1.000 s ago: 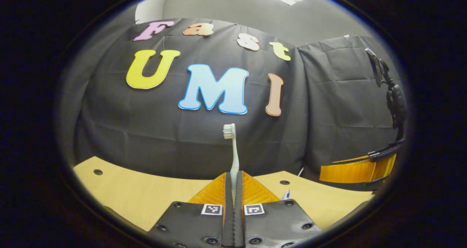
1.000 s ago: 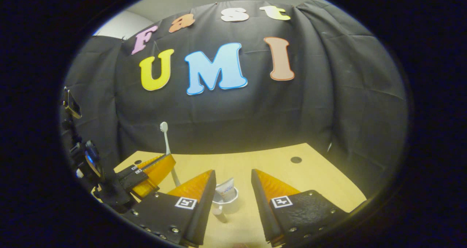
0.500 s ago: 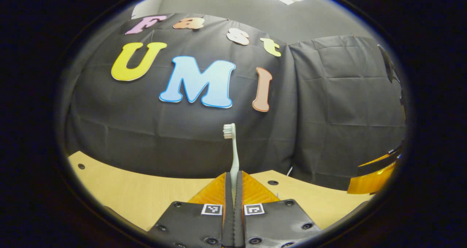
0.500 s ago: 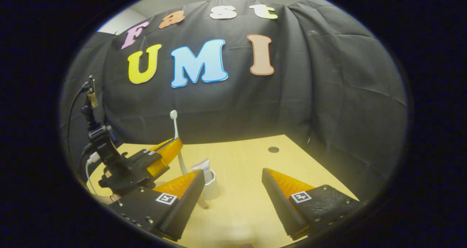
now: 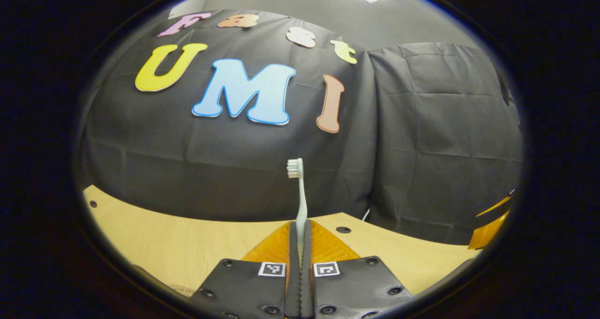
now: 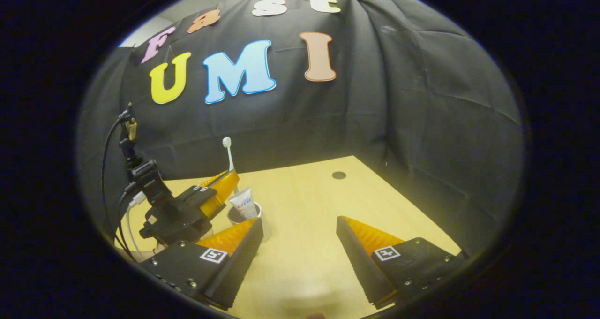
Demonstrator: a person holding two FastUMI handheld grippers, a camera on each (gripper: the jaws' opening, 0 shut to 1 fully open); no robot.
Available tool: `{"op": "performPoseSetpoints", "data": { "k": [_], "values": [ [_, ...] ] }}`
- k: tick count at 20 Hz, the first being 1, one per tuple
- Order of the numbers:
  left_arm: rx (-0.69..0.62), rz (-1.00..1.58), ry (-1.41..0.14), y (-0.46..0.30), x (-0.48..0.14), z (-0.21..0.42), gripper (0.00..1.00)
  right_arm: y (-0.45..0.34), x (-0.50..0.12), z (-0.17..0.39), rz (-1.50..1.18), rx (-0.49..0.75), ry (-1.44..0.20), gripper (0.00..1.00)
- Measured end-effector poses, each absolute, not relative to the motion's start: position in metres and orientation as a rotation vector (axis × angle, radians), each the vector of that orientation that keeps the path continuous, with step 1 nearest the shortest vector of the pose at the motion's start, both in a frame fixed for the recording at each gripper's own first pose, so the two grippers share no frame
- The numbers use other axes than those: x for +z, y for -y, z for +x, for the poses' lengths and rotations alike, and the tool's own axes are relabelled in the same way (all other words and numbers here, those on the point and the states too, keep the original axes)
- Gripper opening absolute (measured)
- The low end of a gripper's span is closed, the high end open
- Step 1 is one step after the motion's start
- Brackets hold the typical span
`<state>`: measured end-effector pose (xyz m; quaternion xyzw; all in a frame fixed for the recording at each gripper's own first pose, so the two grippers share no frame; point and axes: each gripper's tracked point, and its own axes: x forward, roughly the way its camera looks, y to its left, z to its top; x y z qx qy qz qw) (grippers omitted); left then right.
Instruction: Put the toothbrush and toothpaste on the desktop into the cup, then pick up the cup and place it on the coaster on the desktop.
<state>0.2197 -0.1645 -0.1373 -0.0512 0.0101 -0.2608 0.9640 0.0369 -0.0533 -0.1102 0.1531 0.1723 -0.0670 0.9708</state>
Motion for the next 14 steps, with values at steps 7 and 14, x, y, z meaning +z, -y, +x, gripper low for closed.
{"op": "performPoseSetpoints", "data": {
  "k": [7,14],
  "values": [
    [-0.521,-0.063,-0.128,0.158,-0.171,0.217,0.11,0.057,-0.114,0.042,0.313,-0.159,-0.369,0.98],
    [-0.529,-0.041,-0.207,0.151,-0.187,0.208,0.16,0.055,-0.104,0.056,0.266,-0.16,-0.374,0.98]
  ]
}}
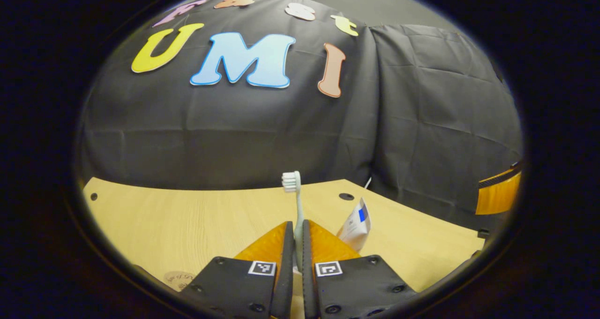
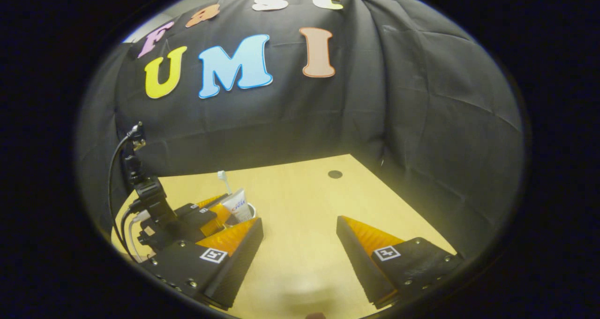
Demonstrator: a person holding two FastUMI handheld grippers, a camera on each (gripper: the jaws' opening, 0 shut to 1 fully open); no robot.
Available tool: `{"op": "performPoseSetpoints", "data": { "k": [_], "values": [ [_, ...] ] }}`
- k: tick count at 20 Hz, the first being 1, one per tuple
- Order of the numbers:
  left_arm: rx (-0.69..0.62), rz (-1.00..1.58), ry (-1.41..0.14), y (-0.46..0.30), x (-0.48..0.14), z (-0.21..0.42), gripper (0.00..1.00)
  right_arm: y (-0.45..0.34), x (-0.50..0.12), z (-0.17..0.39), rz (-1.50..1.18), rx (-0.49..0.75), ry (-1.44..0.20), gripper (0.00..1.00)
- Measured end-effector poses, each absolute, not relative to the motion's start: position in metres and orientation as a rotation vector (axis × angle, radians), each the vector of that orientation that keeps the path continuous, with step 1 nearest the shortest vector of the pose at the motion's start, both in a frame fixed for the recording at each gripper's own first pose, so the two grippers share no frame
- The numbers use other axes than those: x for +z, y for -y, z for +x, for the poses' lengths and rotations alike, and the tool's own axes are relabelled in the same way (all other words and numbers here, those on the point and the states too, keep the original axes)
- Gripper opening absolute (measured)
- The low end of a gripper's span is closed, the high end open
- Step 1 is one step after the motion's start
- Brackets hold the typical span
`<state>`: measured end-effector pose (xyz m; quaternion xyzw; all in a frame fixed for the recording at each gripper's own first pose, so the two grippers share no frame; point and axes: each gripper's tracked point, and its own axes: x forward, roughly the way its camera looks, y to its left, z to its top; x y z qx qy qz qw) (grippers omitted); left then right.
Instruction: Put the toothbrush and toothpaste on the desktop into the cup, then pick up the cup and place it on the coaster on the desktop.
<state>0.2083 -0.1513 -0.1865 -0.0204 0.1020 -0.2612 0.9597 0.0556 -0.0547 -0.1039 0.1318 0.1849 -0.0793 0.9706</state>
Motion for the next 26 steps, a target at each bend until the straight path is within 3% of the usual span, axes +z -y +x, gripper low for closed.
{"op": "performPoseSetpoints", "data": {
  "k": [3,9,13,16,18,20,26],
  "values": [
    [-0.526,-0.031,-0.214,0.146,-0.185,0.201,0.26,0.048,-0.097,0.06,0.27,-0.14,-0.361,0.98],
    [-0.49,-0.009,-0.225,0.127,-0.166,0.174,0.61,0.035,-0.09,0.072,0.253,-0.086,-0.35,0.98],
    [-0.425,-0.013,-0.168,0.109,-0.131,0.145,0.72,0.027,-0.087,0.08,0.207,-0.028,-0.346,0.98],
    [-0.354,-0.032,-0.135,0.093,-0.109,0.123,0.92,0.023,-0.093,0.084,0.194,0.007,-0.368,0.97],
    [-0.3,-0.05,-0.116,0.08,-0.1,0.11,0.89,0.02,-0.101,0.089,0.185,0.026,-0.384,0.97],
    [-0.251,-0.04,-0.101,0.065,-0.094,0.104,0.95,0.011,-0.108,0.092,0.179,0.06,-0.411,0.98],
    [-0.193,0.003,-0.042,0.025,-0.065,0.091,0.95,-0.012,-0.118,0.1,0.184,0.099,-0.47,0.98]
  ]
}}
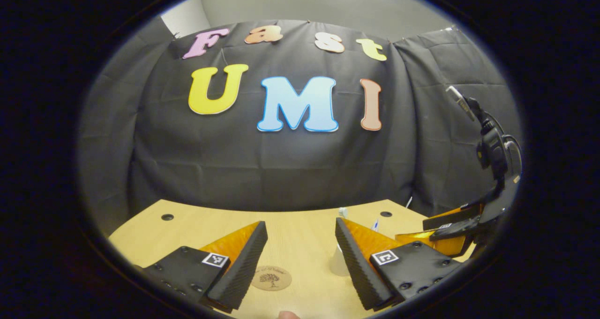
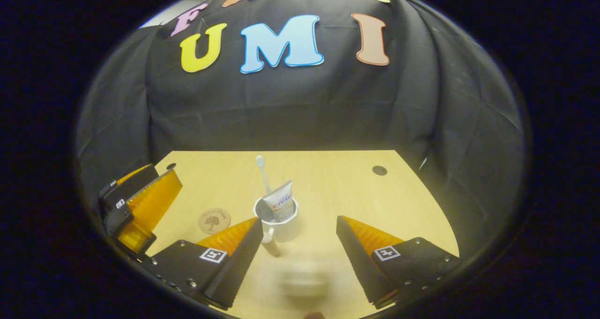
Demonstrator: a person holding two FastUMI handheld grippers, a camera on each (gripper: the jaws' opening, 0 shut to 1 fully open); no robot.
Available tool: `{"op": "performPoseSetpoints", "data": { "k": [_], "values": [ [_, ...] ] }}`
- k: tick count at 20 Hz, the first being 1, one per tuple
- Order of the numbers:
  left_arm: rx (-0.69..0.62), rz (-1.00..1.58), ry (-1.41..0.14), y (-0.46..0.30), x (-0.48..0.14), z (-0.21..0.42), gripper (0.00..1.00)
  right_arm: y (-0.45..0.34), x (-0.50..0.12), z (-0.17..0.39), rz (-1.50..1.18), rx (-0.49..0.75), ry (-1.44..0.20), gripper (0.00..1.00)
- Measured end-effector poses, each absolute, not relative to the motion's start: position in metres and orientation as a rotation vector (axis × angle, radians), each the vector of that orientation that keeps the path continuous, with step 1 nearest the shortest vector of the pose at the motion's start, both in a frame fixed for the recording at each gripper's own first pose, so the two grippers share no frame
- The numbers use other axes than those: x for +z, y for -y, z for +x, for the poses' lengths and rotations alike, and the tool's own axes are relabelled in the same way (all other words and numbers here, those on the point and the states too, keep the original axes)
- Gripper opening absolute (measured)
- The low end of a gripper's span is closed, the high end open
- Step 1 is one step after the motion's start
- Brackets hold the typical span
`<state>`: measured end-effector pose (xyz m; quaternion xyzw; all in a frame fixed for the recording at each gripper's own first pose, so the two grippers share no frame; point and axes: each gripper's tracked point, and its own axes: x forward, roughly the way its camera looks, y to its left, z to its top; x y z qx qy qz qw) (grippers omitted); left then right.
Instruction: Put the toothbrush and toothpaste on the desktop into the cup, then pick up the cup and place it on the coaster on the desktop.
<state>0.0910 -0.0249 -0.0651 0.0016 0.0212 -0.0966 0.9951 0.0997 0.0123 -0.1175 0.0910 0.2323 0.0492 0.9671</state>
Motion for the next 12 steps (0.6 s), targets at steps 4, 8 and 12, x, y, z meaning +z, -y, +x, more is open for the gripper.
{"op": "performPoseSetpoints", "data": {
  "k": [4,8,12],
  "values": [
    [-0.168,0.02,-0.03,0.011,-0.054,0.083,0.94,-0.022,-0.116,0.106,0.193,0.121,-0.501,0.98],
    [-0.193,-0.023,-0.05,0.01,-0.052,0.079,0.95,-0.036,-0.127,0.118,0.239,0.131,-0.61,0.98],
    [-0.19,-0.03,-0.062,0.001,-0.055,0.081,0.95,-0.048,-0.154,0.122,0.222,0.131,-0.773,0.98]
  ]
}}
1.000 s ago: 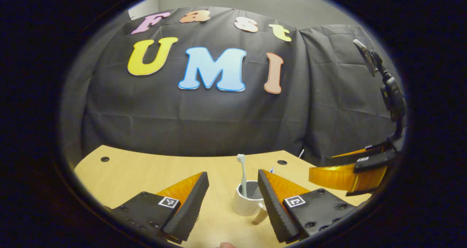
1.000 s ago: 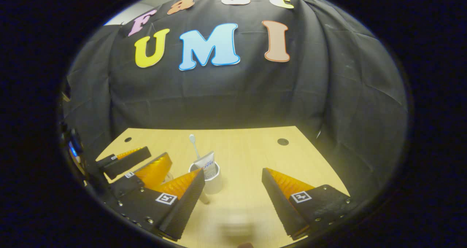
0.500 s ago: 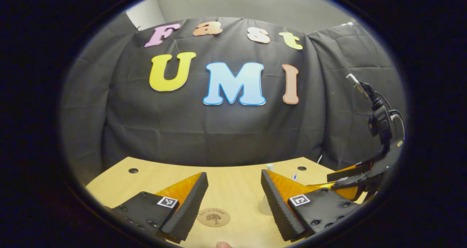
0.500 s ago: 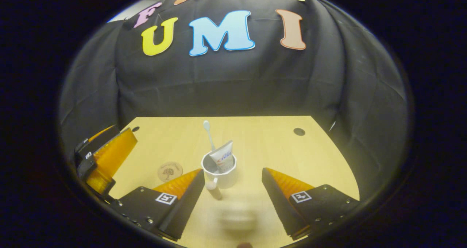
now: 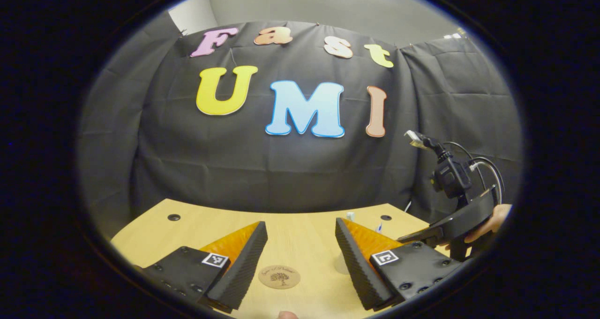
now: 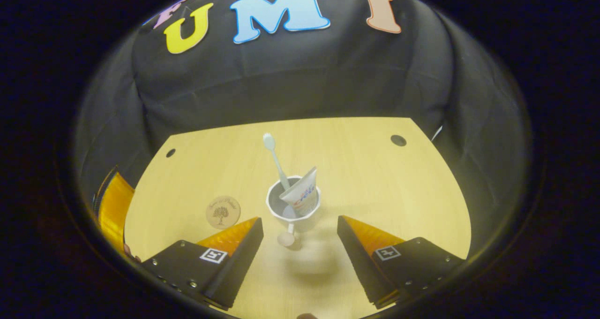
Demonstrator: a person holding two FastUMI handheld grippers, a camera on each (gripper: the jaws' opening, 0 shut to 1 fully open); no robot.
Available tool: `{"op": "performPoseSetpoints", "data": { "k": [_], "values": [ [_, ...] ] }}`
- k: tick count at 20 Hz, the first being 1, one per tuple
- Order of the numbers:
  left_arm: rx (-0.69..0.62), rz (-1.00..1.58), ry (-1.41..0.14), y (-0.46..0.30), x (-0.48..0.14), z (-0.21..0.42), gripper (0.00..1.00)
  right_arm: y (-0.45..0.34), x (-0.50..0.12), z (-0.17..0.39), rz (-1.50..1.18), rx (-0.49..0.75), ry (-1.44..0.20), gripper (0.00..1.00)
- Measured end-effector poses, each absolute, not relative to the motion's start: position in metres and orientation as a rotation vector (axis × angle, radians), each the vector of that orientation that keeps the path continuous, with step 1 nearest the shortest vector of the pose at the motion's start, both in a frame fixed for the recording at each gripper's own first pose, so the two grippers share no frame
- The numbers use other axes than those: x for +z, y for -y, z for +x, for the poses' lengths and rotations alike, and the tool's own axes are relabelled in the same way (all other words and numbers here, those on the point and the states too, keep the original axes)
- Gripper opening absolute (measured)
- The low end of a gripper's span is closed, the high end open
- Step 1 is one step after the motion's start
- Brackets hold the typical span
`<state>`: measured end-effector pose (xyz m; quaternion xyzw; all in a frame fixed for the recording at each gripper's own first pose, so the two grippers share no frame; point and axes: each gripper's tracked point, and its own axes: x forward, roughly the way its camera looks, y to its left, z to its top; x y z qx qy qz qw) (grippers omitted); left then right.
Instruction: Put the toothbrush and toothpaste on the desktop into the cup, then pick up the cup and place it on the coaster on the desktop.
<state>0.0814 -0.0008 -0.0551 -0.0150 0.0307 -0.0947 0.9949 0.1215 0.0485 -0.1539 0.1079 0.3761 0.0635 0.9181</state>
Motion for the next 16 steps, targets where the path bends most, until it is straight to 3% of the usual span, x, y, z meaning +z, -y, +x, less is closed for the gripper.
{"op": "performPoseSetpoints", "data": {
  "k": [11,12,15,16],
  "values": [
    [-0.193,-0.034,-0.079,-0.006,-0.061,0.08,0.94,-0.068,-0.207,0.137,0.156,0.125,-1.05,0.97],
    [-0.191,-0.037,-0.082,-0.006,-0.062,0.079,0.95,-0.069,-0.21,0.139,0.157,0.122,-1.065,0.91],
    [-0.191,-0.049,-0.091,-0.007,-0.066,0.078,0.95,-0.067,-0.218,0.143,0.16,0.119,-1.1,0.88],
    [-0.193,-0.057,-0.094,-0.006,-0.067,0.077,0.94,-0.069,-0.219,0.145,0.165,0.123,-1.106,0.81]
  ]
}}
